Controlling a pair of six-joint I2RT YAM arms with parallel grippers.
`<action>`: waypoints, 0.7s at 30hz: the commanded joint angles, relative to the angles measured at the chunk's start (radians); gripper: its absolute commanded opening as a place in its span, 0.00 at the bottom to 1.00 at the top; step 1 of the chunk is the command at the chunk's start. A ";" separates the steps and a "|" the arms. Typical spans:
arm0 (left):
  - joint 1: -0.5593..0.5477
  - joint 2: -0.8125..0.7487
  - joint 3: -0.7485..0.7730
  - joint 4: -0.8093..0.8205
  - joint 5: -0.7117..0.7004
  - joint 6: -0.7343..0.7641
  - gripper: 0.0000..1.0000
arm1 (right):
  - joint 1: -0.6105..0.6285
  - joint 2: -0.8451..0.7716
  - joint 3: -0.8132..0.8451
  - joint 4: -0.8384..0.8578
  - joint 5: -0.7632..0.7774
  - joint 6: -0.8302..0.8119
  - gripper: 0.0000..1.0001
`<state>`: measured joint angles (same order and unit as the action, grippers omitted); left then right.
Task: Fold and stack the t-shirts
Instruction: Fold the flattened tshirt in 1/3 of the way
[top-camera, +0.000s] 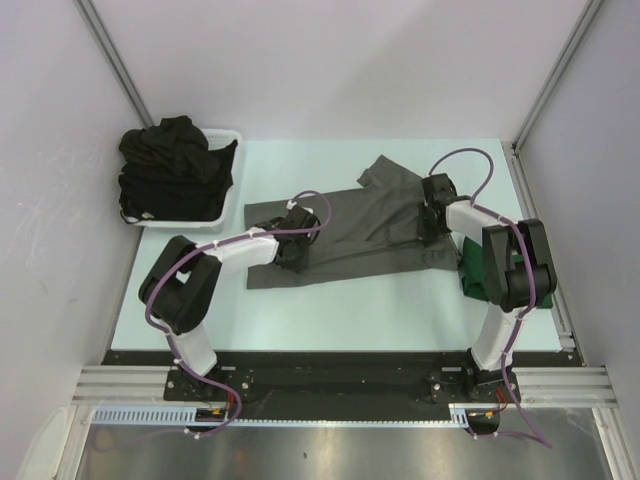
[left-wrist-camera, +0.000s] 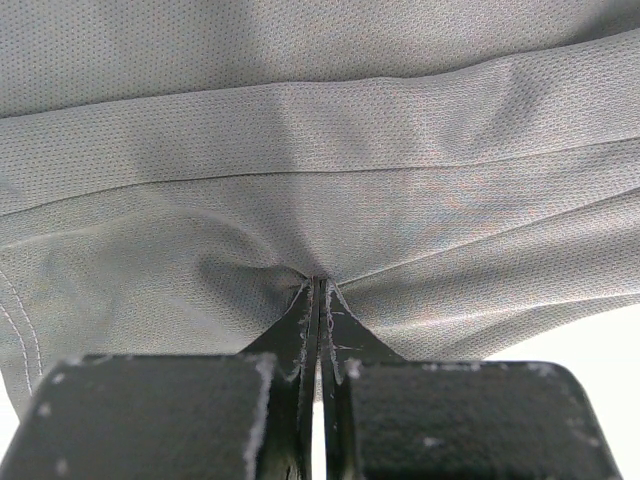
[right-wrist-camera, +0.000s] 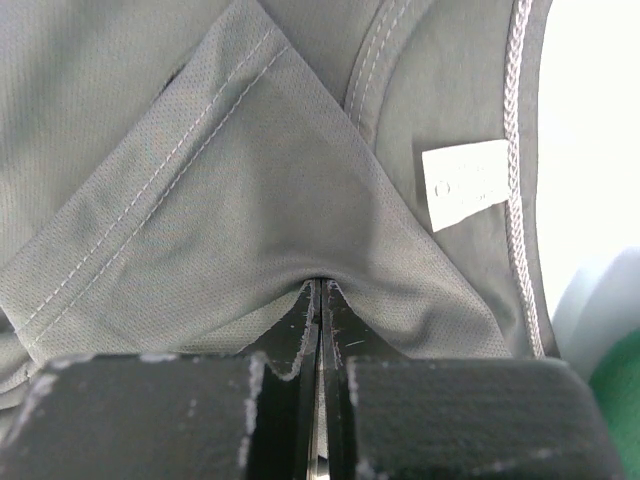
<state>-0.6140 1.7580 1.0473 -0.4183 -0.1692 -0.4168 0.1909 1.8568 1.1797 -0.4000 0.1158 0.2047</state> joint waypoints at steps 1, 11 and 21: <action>0.007 0.026 0.023 -0.108 0.007 0.030 0.00 | -0.015 0.050 0.058 0.033 0.035 -0.037 0.00; 0.007 0.034 0.042 -0.108 0.000 0.042 0.00 | -0.025 0.070 0.064 0.069 0.013 -0.064 0.00; 0.007 0.009 0.031 -0.109 0.004 0.041 0.00 | -0.002 0.088 0.051 0.083 0.042 -0.057 0.00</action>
<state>-0.6128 1.7756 1.0760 -0.4530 -0.1692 -0.4057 0.1829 1.9106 1.2396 -0.3569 0.1127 0.1577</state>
